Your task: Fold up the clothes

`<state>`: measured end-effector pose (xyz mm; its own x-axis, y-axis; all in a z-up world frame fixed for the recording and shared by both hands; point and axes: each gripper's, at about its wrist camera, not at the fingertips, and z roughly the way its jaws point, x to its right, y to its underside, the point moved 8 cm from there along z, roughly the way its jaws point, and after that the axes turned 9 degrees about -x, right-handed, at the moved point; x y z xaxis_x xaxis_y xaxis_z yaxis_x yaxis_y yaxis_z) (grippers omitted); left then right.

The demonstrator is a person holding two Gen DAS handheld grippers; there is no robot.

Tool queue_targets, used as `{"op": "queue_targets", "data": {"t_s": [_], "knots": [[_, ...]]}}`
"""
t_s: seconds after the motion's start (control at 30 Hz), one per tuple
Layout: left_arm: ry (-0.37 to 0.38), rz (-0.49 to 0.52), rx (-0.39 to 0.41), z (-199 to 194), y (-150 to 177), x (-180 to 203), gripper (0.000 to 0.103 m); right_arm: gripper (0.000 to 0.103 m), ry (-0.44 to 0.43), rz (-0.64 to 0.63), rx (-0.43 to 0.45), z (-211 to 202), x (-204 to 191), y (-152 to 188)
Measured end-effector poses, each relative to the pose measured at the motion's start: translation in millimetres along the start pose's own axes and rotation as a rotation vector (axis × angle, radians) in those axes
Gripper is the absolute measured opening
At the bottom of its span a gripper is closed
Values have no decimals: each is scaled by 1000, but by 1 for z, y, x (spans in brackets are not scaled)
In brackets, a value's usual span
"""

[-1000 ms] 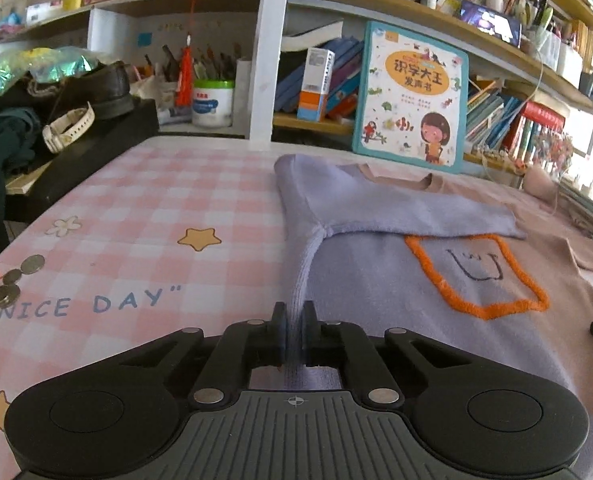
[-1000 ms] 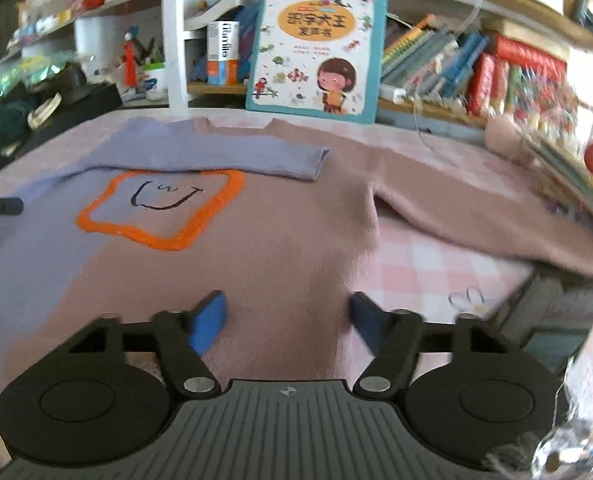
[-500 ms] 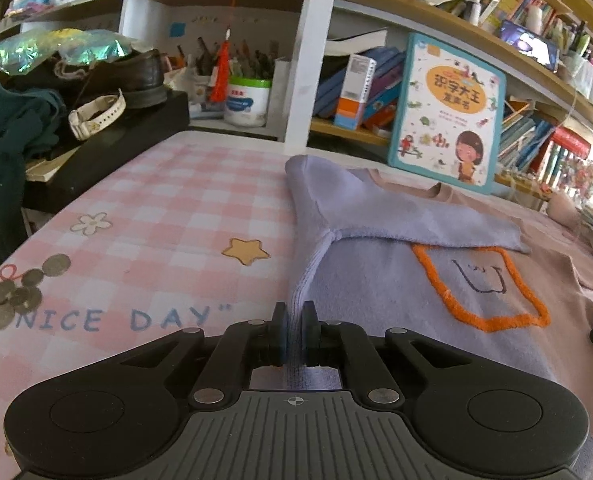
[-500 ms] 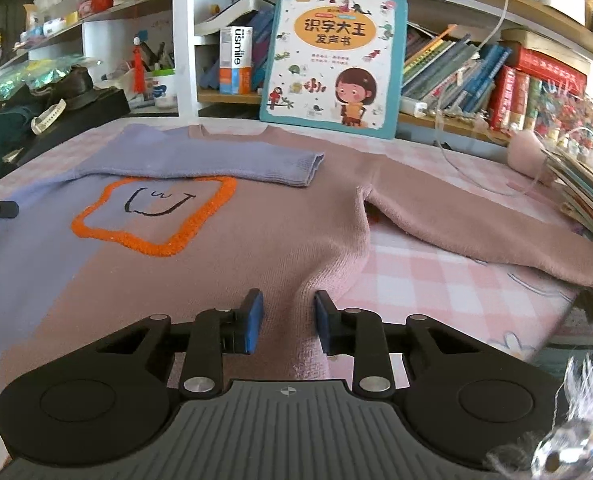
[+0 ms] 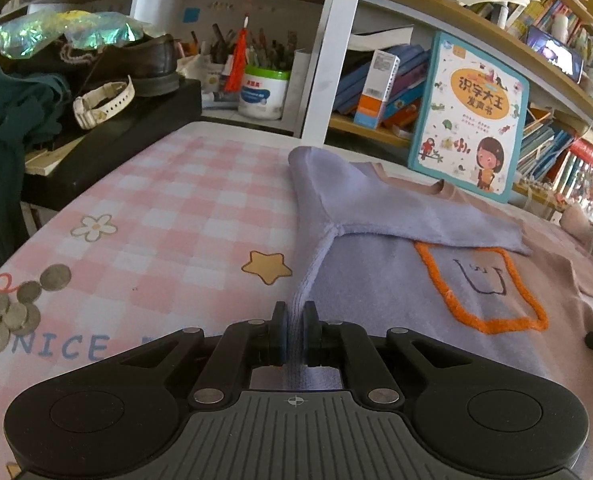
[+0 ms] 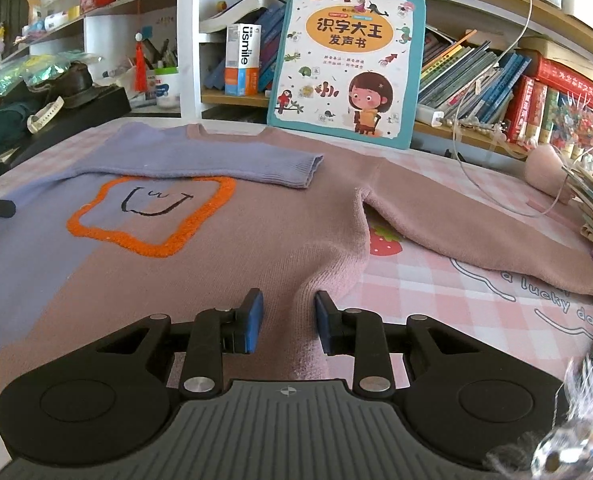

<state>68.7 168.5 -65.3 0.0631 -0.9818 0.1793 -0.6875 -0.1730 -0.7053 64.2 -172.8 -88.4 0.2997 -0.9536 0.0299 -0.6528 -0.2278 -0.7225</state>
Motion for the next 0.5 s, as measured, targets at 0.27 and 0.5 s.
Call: {"op": "queue_targets", "data": {"t_s": [0.27,0.5], "knots": [[-30,32,0,7,-8,2,8,28,-5,7,-1,0,1,0],[-90,88,8,10,-11,6,13,30,-2,11,-2,0,1,0]]}}
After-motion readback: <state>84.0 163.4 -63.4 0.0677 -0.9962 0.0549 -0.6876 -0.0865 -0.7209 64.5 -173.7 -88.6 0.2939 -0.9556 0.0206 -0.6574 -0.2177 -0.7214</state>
